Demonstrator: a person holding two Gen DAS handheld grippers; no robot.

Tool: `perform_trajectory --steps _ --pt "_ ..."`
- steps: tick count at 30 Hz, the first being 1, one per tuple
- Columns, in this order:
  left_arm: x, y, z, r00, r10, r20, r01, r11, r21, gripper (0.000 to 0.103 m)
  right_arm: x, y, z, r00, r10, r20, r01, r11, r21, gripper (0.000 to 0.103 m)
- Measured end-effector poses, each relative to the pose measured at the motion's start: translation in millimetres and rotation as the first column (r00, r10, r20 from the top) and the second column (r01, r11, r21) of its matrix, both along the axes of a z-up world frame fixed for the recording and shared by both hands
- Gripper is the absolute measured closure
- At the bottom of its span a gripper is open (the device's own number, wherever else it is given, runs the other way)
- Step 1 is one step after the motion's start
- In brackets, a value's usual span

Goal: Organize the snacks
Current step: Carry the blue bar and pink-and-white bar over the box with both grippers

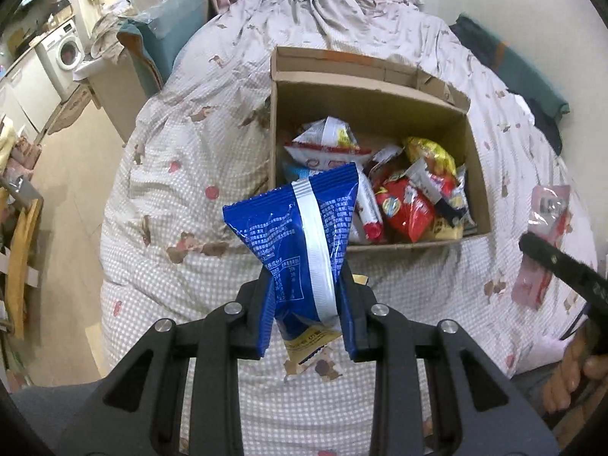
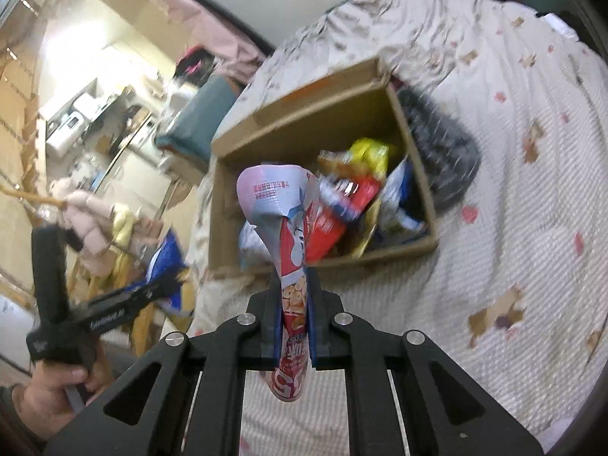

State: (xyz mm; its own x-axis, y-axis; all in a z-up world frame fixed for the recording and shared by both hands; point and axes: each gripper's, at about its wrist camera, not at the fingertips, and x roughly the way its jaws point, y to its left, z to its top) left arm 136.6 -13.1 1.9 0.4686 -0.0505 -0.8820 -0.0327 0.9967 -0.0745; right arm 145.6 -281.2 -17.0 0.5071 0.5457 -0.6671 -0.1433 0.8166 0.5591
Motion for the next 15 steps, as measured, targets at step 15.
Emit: perform_trajectory --steps 15 --pt "72 -21 18 0.995 -0.032 0.097 0.029 0.999 0.033 0.078 75 8 -4 0.999 -0.041 0.035 0.043 0.998 -0.037 0.092"
